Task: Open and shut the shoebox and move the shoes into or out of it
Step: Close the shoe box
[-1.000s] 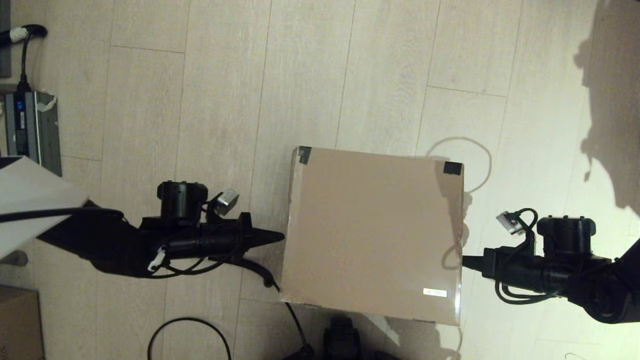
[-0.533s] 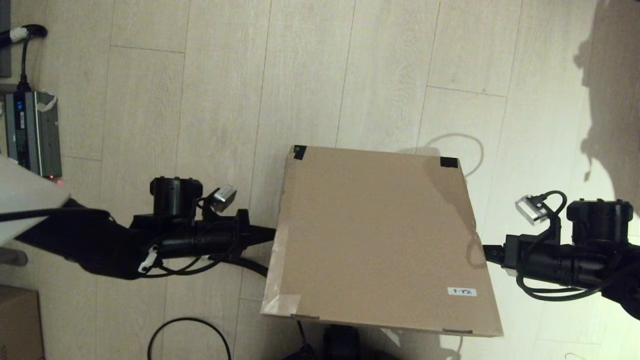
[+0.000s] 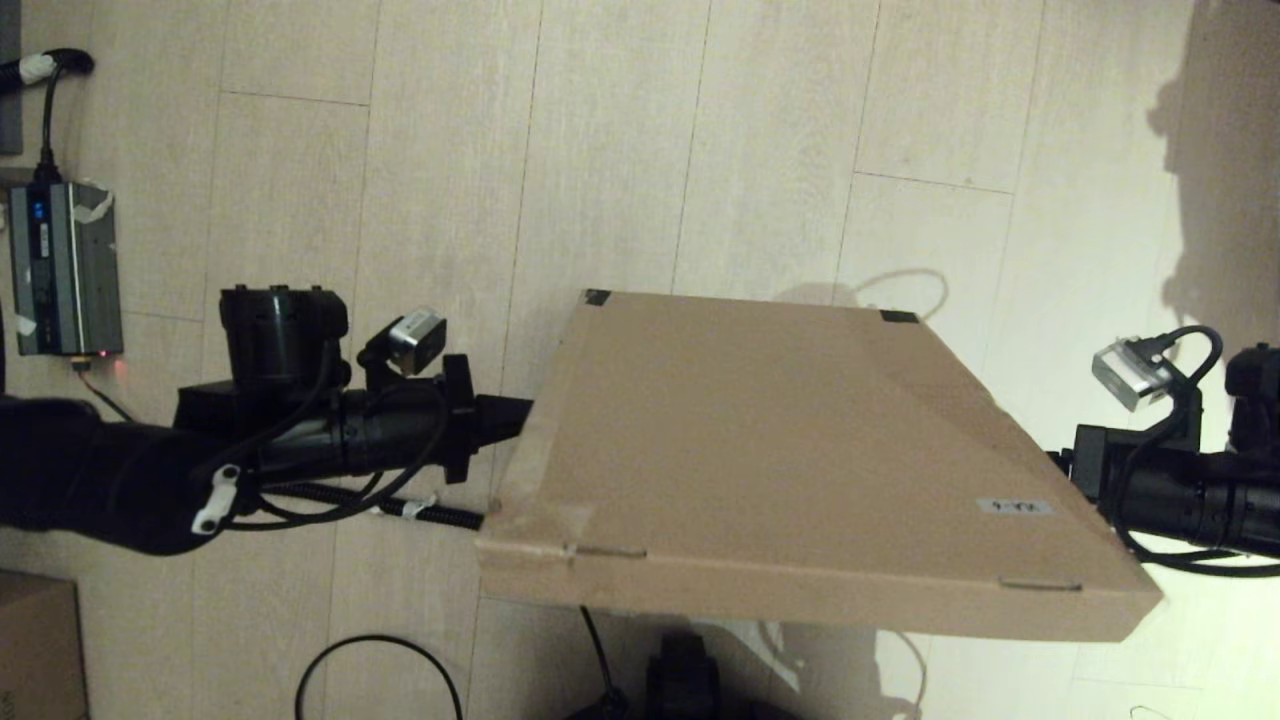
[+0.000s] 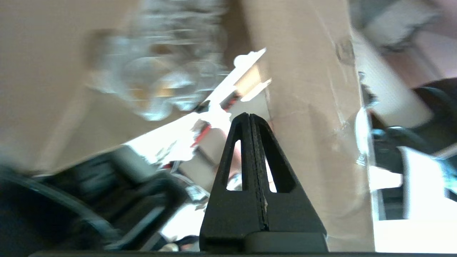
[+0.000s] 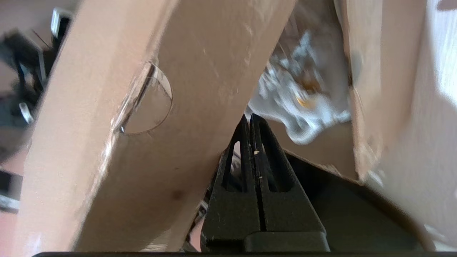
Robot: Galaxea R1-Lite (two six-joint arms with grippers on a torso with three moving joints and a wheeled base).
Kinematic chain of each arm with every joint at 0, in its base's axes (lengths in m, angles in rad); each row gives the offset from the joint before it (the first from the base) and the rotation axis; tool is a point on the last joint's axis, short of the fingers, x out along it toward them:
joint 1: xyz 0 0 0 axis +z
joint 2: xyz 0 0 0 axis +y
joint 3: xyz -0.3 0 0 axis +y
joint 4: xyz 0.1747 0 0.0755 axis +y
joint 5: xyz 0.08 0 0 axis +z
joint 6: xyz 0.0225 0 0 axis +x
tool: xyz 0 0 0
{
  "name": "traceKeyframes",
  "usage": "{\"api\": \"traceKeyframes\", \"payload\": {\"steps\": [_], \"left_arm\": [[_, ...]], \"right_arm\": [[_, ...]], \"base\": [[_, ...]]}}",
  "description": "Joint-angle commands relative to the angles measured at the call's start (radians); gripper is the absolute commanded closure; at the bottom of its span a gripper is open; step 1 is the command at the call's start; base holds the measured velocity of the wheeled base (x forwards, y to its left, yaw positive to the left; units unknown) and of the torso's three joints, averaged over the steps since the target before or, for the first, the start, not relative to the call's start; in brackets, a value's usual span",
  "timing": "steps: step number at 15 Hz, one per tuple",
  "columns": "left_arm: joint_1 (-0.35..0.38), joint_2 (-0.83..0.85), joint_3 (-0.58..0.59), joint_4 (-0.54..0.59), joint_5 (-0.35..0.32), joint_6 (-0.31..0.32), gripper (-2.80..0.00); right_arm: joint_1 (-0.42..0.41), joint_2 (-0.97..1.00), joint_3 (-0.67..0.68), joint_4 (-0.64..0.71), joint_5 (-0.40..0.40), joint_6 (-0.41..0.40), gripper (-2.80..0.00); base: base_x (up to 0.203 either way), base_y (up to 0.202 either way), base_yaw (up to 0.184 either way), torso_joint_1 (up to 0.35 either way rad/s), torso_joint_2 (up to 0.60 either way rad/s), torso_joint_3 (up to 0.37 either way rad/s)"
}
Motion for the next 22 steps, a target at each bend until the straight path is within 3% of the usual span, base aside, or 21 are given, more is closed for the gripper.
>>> {"api": "traceKeyframes", "payload": {"steps": [1, 5, 8, 12, 15, 20, 22], "left_arm": [[-0.028, -0.086, -0.027, -0.004, -0.003, -0.048, 0.00], [-0.063, -0.139, -0.127, -0.002, 0.005, -0.176, 0.00], [-0.081, -0.132, -0.201, 0.002, 0.010, -0.195, 0.00], [-0.082, -0.054, -0.286, 0.004, 0.015, -0.195, 0.00], [-0.081, -0.015, -0.321, 0.003, 0.028, -0.194, 0.00], [-0.082, -0.086, -0.262, 0.002, 0.032, -0.185, 0.00], [-0.081, -0.151, -0.206, 0.001, 0.037, -0.140, 0.00]], "right_arm": [[0.000, -0.054, -0.034, -0.001, 0.003, 0.029, 0.00], [-0.001, -0.094, -0.111, 0.011, -0.004, 0.146, 0.00], [-0.001, -0.088, -0.180, 0.011, -0.089, 0.220, 0.00], [-0.039, -0.086, -0.250, 0.040, -0.264, 0.280, 0.00], [-0.037, -0.088, -0.309, 0.163, -0.492, 0.269, 0.00], [-0.032, -0.073, -0.404, 0.341, -0.706, 0.270, 0.00], [-0.020, -0.047, -0.407, 0.396, -0.826, 0.222, 0.00]], "base": [[0.000, 0.000, 0.000, 0.000, 0.00, 0.000], [0.000, 0.000, 0.000, 0.000, 0.00, 0.000], [0.000, 0.000, 0.000, 0.000, 0.00, 0.000], [0.000, 0.000, 0.000, 0.000, 0.00, 0.000], [0.000, 0.000, 0.000, 0.000, 0.00, 0.000], [0.000, 0.000, 0.000, 0.000, 0.00, 0.000], [0.000, 0.000, 0.000, 0.000, 0.00, 0.000]]}}
